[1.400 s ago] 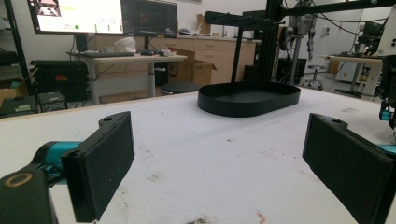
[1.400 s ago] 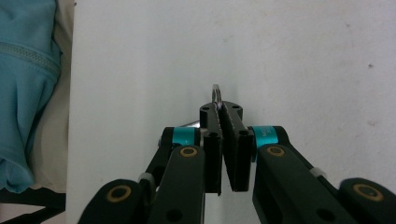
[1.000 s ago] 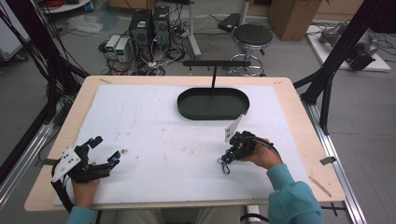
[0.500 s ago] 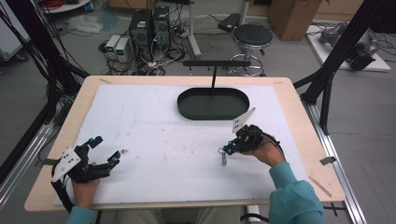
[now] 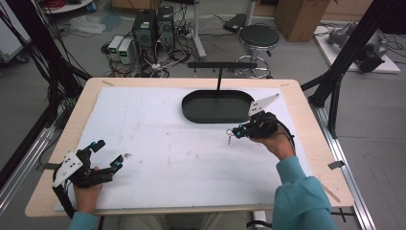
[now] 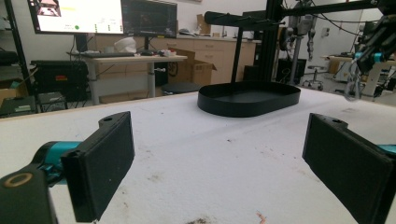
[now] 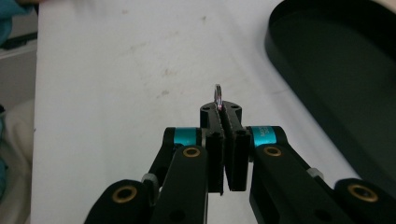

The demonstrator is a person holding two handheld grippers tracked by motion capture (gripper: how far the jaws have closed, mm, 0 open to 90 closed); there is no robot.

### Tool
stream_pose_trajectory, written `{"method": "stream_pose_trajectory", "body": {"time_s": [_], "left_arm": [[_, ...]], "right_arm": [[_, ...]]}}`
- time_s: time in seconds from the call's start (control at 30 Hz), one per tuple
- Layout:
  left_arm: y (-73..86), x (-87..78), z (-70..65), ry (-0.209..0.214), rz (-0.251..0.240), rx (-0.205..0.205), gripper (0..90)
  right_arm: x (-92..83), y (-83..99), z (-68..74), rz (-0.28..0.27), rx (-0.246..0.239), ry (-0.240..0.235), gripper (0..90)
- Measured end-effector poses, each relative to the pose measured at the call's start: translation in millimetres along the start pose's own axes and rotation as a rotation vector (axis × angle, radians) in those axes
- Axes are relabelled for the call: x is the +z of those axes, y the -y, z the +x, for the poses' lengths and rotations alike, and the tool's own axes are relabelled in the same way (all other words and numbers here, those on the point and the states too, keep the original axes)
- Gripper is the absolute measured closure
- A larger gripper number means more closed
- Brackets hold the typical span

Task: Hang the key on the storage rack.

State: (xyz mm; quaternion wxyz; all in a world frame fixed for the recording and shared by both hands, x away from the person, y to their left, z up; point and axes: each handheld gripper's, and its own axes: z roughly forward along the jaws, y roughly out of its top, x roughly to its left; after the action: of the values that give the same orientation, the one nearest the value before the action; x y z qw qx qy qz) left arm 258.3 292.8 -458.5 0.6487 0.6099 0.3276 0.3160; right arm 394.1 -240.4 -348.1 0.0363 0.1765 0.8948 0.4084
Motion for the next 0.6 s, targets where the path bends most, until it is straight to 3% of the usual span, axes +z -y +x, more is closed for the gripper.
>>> {"method": "stream_pose_trajectory", "body": {"time_s": [0.17, 0.6], "left_arm": [[0.0, -0.1, 0.1, -0.001, 0.001, 0.000, 9.4], [0.0, -0.1, 0.4, 0.000, 0.001, 0.000, 9.4]], "right_arm": [[-15.9, -10.3, -8.2, -0.056, 0.008, 0.037, 89.2], [-52.1, -44.1, -36.4, -0.100, 0.024, 0.139, 89.2]]}}
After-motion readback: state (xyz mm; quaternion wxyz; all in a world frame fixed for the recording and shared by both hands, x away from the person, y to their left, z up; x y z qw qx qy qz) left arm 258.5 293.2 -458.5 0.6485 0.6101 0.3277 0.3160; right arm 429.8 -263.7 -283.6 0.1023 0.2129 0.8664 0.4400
